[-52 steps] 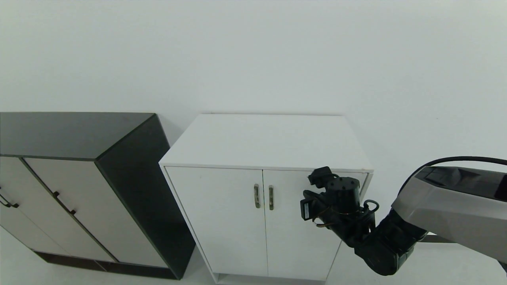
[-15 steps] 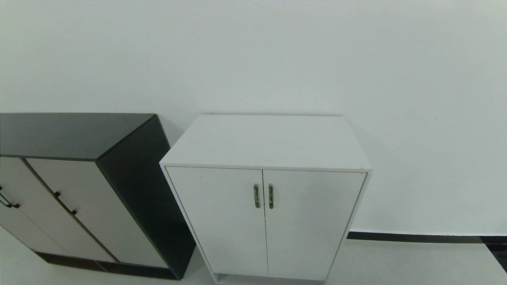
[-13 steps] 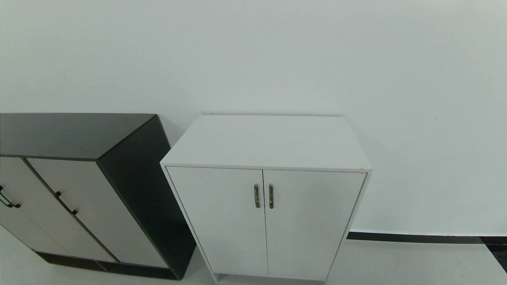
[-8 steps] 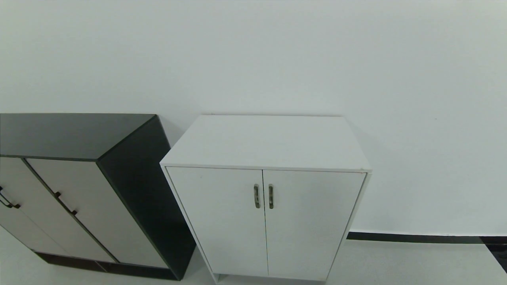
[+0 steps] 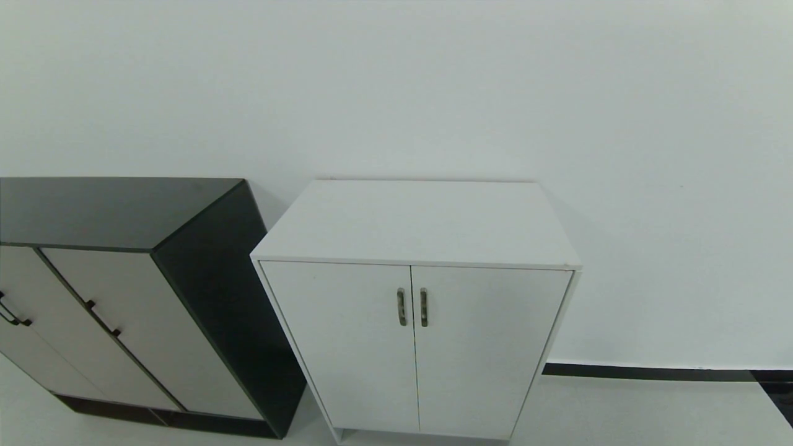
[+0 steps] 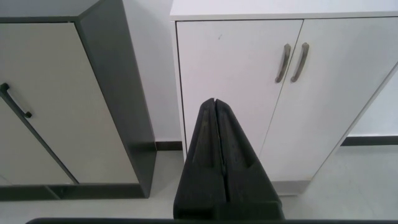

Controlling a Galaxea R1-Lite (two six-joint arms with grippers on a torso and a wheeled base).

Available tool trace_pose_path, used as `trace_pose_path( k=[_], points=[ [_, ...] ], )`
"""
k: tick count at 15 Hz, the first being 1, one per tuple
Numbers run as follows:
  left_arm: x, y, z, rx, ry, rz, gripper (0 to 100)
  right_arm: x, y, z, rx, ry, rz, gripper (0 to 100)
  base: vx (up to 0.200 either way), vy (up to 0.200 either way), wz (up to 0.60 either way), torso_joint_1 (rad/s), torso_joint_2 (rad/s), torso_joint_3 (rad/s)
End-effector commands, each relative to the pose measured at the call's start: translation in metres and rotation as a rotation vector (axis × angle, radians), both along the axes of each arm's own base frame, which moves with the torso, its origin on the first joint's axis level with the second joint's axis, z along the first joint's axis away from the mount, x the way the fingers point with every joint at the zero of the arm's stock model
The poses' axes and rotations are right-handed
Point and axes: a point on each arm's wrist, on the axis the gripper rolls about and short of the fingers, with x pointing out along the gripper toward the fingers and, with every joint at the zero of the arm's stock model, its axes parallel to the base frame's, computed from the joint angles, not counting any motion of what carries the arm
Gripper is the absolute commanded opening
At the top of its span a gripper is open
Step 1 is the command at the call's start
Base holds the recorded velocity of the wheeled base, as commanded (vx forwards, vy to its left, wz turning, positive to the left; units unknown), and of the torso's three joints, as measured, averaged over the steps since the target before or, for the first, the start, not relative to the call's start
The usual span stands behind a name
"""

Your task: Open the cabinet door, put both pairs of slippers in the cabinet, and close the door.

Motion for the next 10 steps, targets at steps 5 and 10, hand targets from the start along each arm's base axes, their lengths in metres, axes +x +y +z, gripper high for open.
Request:
trace_pose_path(
  k=[5,10],
  points=[
    [0.0,0.0,0.0,0.0,0.0,0.0,0,-0.014,0.001,-0.002,0.014,-0.168,-0.173,0,0.0,0.0,0.0,0.0,0.0,0.0],
    [0.0,0.0,0.0,-0.002,0.0,0.0,0,-0.02,0.001,-0.003,0.047,-0.25,-0.17,0,0.0,0.0,0.0,0.0,0.0,0.0]
  ],
)
